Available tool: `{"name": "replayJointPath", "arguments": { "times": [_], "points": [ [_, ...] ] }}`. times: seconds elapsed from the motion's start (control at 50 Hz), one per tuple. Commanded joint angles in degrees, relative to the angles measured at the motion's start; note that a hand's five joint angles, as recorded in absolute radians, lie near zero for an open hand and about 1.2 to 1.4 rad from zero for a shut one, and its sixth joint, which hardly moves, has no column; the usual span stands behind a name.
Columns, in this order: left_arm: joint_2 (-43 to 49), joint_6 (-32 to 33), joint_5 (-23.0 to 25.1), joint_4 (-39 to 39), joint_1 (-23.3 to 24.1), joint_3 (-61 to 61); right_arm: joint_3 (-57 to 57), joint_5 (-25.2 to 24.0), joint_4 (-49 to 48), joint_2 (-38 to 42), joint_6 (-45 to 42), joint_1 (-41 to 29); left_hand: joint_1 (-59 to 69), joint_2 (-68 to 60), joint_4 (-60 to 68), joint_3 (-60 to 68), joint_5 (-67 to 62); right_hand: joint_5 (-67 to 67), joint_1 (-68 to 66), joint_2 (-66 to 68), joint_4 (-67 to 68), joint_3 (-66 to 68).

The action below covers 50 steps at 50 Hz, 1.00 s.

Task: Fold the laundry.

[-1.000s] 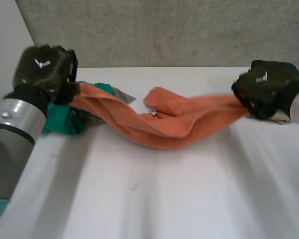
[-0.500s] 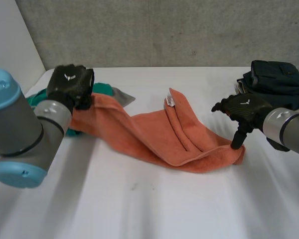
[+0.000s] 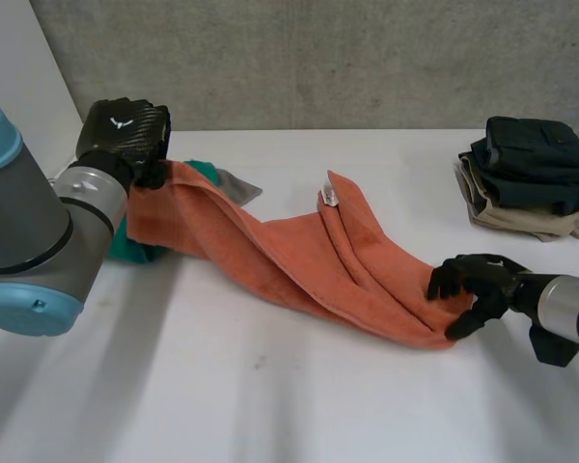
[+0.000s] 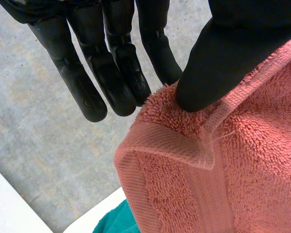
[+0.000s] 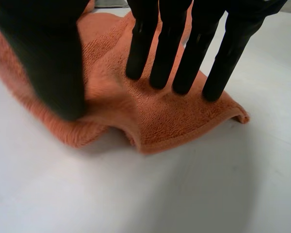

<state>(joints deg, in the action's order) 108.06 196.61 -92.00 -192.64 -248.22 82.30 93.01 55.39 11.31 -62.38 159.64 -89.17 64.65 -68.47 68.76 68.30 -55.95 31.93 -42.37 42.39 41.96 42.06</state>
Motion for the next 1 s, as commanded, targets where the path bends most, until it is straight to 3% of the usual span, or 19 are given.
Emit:
{"name": "replayJointPath", "arguments": {
  "times": [0.02,0.1,0.2,0.28,0.36,0.5,0.64,0.7,0.8,0.88,1.0],
  "points": [
    [-0.74,-0.09,-1.25,2.44,-0.34,-0.65,-1.08,0.34,-3.84,1.48,-1.44,-1.44,15.35,-11.53,11.24,11.70,-14.05,38.07,-37.63,37.61,38.04,37.94],
    [-3.28,-0.26,-1.43,4.63,-0.42,-1.36,-1.96,1.83,-3.84,-3.43,-2.93,-1.00,15.35,-11.53,11.24,11.70,-14.05,38.07,-37.63,37.61,38.04,37.94],
    [-10.23,-1.67,-1.25,9.90,-0.69,-1.44,-4.68,5.25,-1.82,-16.87,-7.23,-0.30,15.35,-11.53,11.24,11.70,-14.05,38.07,-37.63,37.61,38.04,37.94],
    [-16.55,-2.37,-1.08,13.77,-0.78,-1.71,-12.83,7.80,5.01,-26.45,-11.88,2.85,15.35,-11.53,11.24,11.70,-14.05,38.07,-37.63,37.61,38.04,37.94],
    [-21.83,-2.20,-0.99,16.50,-0.86,-2.67,-18.73,7.37,13.01,-31.64,-15.05,3.92,15.35,-11.53,11.24,11.70,-14.05,38.07,-37.63,37.61,38.04,37.94],
    [-21.41,-1.50,-0.64,22.74,-1.13,-2.50,-20.68,9.38,17.25,-29.30,-21.12,0.68,15.35,-11.53,11.24,11.70,-14.05,38.07,-37.63,37.61,38.04,37.94],
    [-6.21,0.61,-0.73,22.66,-1.04,-2.58,-23.31,22.82,17.17,-14.10,-26.31,-9.96,15.35,-11.53,11.24,11.70,-14.05,38.07,-37.63,37.61,38.04,37.94],
    [1.70,2.46,-0.90,18.98,-0.08,-7.49,-26.38,27.49,16.55,-7.33,-27.72,-12.33,15.35,-11.53,11.24,11.70,-14.05,38.07,-37.63,37.61,38.04,37.94],
    [10.67,5.45,-0.81,9.93,-0.16,-19.17,-36.48,29.78,11.47,2.34,-26.58,-13.48,15.35,-11.53,11.24,11.70,-14.05,38.07,-37.63,37.61,38.04,37.94],
    [14.72,6.50,-0.55,-0.17,-0.07,-30.25,-44.40,30.48,1.20,4.55,-22.46,-14.01,15.35,-11.53,11.24,11.70,-14.05,38.07,-37.63,37.61,38.04,37.94],
    [14.64,5.98,-0.72,-21.23,-1.21,-37.04,-45.91,32.50,-27.45,1.57,-15.68,-13.92,15.35,-11.53,11.24,11.70,-14.05,38.07,-37.63,37.61,38.04,37.94]
  ]
}}
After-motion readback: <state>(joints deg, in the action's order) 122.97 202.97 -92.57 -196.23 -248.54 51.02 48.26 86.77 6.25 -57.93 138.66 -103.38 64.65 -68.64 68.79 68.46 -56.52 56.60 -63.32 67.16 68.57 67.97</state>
